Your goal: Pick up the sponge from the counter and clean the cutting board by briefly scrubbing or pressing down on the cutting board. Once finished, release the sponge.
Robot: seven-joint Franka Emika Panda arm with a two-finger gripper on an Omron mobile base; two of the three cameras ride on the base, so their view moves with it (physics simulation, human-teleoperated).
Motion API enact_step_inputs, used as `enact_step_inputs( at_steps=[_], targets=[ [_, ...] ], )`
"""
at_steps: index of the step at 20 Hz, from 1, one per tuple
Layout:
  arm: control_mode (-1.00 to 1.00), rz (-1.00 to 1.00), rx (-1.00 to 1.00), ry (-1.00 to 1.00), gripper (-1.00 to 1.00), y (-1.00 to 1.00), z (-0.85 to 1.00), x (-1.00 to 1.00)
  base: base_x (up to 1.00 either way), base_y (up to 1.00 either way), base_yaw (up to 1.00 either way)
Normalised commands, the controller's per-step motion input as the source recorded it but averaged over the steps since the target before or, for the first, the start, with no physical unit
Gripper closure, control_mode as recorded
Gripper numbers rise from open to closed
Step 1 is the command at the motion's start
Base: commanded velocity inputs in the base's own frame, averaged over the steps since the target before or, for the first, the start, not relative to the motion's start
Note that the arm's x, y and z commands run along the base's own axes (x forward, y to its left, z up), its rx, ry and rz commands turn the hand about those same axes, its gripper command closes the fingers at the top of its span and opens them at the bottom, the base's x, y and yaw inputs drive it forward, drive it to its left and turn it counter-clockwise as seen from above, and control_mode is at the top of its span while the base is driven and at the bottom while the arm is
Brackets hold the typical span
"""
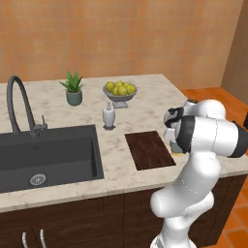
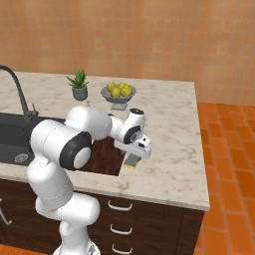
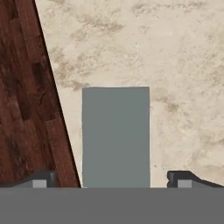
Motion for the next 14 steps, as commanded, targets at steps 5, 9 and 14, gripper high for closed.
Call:
enact_step_inputs(
  at_steps=[5, 9, 14],
  targets=[
    [-1.00, 0.00, 0.00, 0.02, -1.00, 0.00, -0.27, 0.04, 0.00, 0.00, 0.00],
    [-1.00, 0.00, 0.00, 0.01, -1.00, -0.01, -0.21, 0.13, 0.00, 0.00, 0.00],
    [-1.00, 0.00, 0.00, 0.00, -1.00, -0.02, -0.18, 0.07, 0.00, 0.00, 0.00]
  ],
)
